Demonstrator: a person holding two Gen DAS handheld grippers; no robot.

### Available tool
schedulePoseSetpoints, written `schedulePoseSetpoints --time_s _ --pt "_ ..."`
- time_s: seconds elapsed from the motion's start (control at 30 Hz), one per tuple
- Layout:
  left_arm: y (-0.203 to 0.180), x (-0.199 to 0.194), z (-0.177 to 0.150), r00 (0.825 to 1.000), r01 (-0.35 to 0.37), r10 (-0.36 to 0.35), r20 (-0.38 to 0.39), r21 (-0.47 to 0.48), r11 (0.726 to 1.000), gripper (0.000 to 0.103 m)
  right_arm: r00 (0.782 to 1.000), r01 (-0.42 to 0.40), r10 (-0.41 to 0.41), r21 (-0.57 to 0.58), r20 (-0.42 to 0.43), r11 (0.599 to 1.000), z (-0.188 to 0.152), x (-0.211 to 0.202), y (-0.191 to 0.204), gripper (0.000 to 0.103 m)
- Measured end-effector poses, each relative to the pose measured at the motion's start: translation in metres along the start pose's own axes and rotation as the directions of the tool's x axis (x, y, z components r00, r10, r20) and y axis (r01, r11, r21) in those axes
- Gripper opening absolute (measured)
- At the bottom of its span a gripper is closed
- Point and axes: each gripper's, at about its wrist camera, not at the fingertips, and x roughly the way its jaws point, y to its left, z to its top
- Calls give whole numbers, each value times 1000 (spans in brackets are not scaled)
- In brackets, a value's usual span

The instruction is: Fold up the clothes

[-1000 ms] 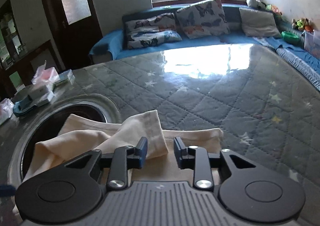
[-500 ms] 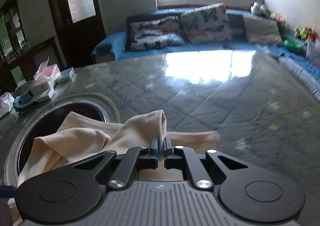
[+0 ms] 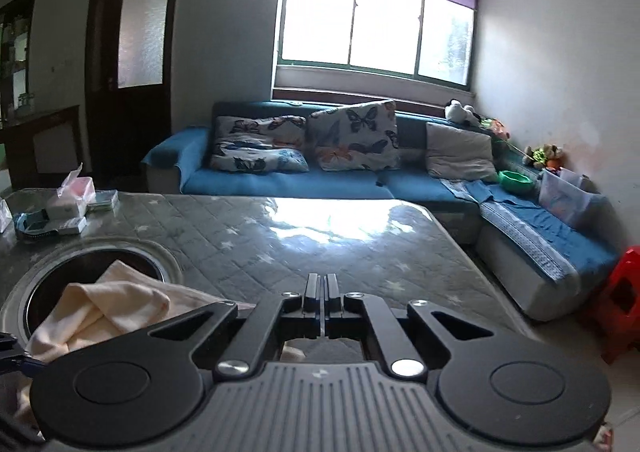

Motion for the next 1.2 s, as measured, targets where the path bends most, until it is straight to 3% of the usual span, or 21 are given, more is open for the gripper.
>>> schedulePoseSetpoints --time_s 0.07,0.23,0.3,0.4,0.47,0.53,0.6,0.77,0.83,1.03,1.2 --pt "-1 2 -1 1000 -10 10 -5 0 1000 47 1000 -1 1 12 -23 1000 -7 0 -4 2" --pt "-1 -2 -4 999 -42 42 5 11 999 27 990 -55 69 107 -127 993 -36 29 -9 12" --pt "-1 -4 -4 999 -50 49 7 14 999 27 980 -73 99 146 -175 987 -49 46 -10 13" --pt "0 -4 -5 999 -55 54 3 18 998 27 969 -76 119 197 -217 977 -64 67 -9 23" --pt "-1 -4 -5 999 -53 53 2 21 998 27 965 -74 126 221 -230 972 -72 77 -8 25" --pt "-2 -4 -5 999 -52 52 1 26 998 27 963 -75 134 242 -236 967 -78 83 -6 34" --pt "-2 -4 -6 999 -48 48 0 29 998 27 960 -82 146 259 -238 962 -82 86 -5 34" --pt "-5 -4 -6 999 -50 50 4 43 998 27 960 -82 137 222 -244 971 -88 89 4 32" --pt "-6 -4 -5 999 -51 51 9 49 997 25 955 -98 153 216 -254 972 -88 87 6 7" --pt "-11 -9 -4 999 -32 31 23 67 997 17 981 -29 47 99 -189 995 -73 48 0 3" --pt "-22 -17 -7 999 13 -18 37 107 994 16 991 56 -55 4 -119 998 -59 11 -7 2"
